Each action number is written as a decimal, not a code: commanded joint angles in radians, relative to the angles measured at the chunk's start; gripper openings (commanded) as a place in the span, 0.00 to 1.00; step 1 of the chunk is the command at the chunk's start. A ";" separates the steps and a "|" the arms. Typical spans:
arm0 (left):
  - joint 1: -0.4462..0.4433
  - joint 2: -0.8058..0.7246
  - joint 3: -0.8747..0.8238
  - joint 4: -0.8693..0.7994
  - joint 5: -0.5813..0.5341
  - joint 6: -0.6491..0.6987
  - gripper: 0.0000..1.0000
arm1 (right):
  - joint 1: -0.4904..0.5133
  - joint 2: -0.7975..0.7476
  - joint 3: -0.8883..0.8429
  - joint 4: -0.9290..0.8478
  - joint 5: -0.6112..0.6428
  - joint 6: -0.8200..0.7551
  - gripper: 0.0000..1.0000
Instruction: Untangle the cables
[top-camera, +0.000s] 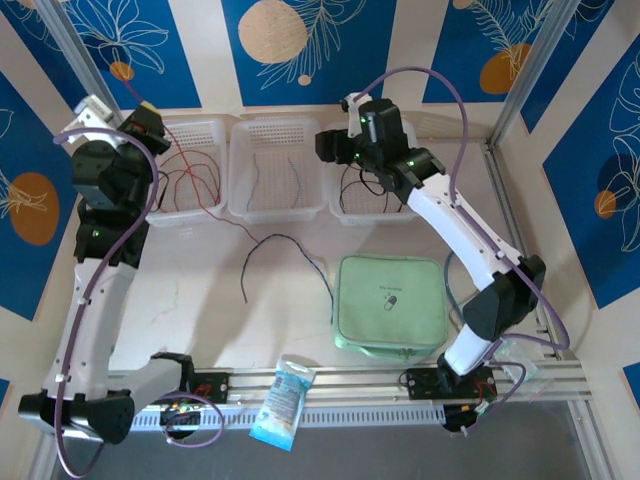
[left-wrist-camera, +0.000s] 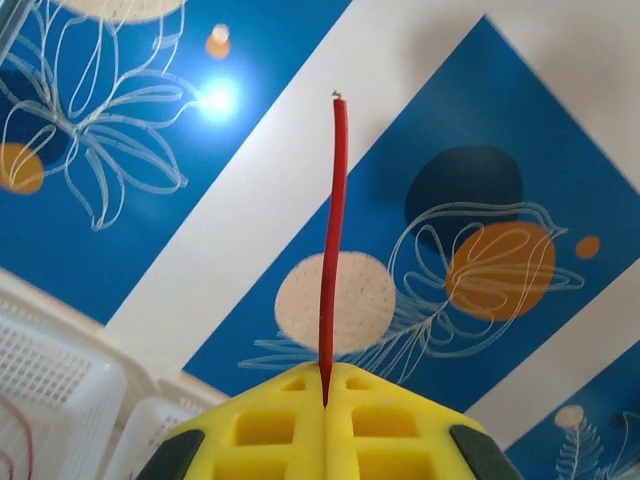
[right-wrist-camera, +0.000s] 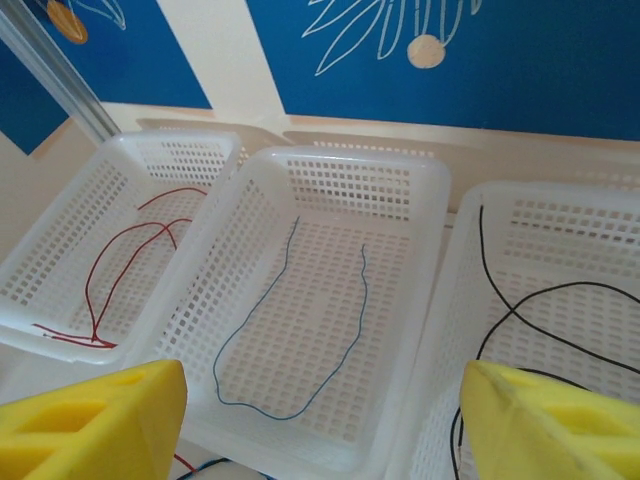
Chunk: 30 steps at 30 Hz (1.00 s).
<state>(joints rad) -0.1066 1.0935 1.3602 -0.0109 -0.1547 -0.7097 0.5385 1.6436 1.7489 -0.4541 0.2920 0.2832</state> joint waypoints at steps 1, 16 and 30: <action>0.008 0.045 0.108 0.078 -0.076 0.118 0.00 | -0.016 -0.064 -0.044 0.021 -0.013 0.056 0.73; 0.012 0.369 0.505 0.206 -0.192 0.456 0.00 | -0.058 -0.237 -0.218 0.030 -0.036 0.106 0.74; 0.045 0.555 0.702 0.258 -0.219 0.545 0.00 | -0.110 -0.272 -0.238 0.009 -0.053 0.106 0.75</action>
<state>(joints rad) -0.0822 1.6329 2.0132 0.1886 -0.3504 -0.2016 0.4332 1.3949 1.5219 -0.4381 0.2581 0.3756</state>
